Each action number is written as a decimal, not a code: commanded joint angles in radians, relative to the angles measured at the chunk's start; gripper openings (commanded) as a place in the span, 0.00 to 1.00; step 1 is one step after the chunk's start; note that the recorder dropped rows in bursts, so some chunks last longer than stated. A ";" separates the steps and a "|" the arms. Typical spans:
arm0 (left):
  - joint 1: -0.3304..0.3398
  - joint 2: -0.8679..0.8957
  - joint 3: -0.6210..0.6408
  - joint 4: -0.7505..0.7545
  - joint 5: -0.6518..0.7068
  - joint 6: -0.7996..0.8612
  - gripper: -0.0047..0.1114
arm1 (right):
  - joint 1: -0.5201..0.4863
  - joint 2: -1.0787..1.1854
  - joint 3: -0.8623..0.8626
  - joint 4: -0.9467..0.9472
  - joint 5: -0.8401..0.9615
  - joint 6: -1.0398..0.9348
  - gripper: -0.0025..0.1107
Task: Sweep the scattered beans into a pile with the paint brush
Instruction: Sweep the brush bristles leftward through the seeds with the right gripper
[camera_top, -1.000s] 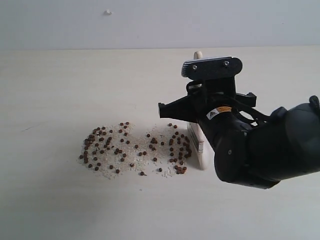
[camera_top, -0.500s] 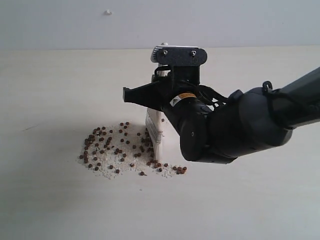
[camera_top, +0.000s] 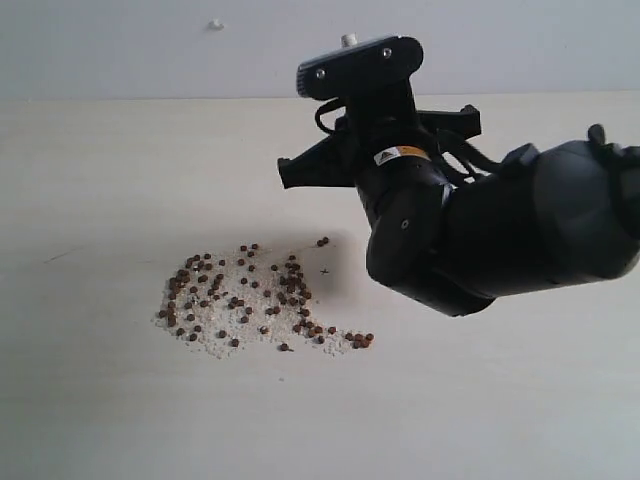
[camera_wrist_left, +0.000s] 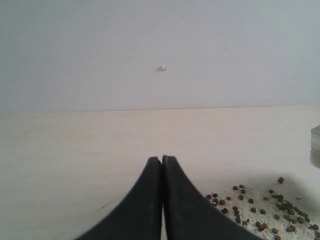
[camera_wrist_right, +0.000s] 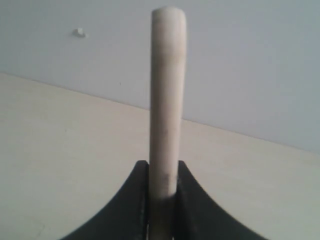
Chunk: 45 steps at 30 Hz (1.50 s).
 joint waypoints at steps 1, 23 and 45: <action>-0.006 -0.007 0.000 0.000 -0.003 -0.007 0.04 | 0.002 0.083 -0.009 -0.054 -0.088 -0.014 0.02; -0.006 -0.007 0.000 0.000 -0.003 -0.007 0.04 | 0.002 0.183 -0.049 -0.380 0.034 0.379 0.02; -0.006 -0.007 0.000 0.000 -0.003 -0.007 0.04 | 0.006 -0.107 -0.029 0.378 -0.009 -0.407 0.02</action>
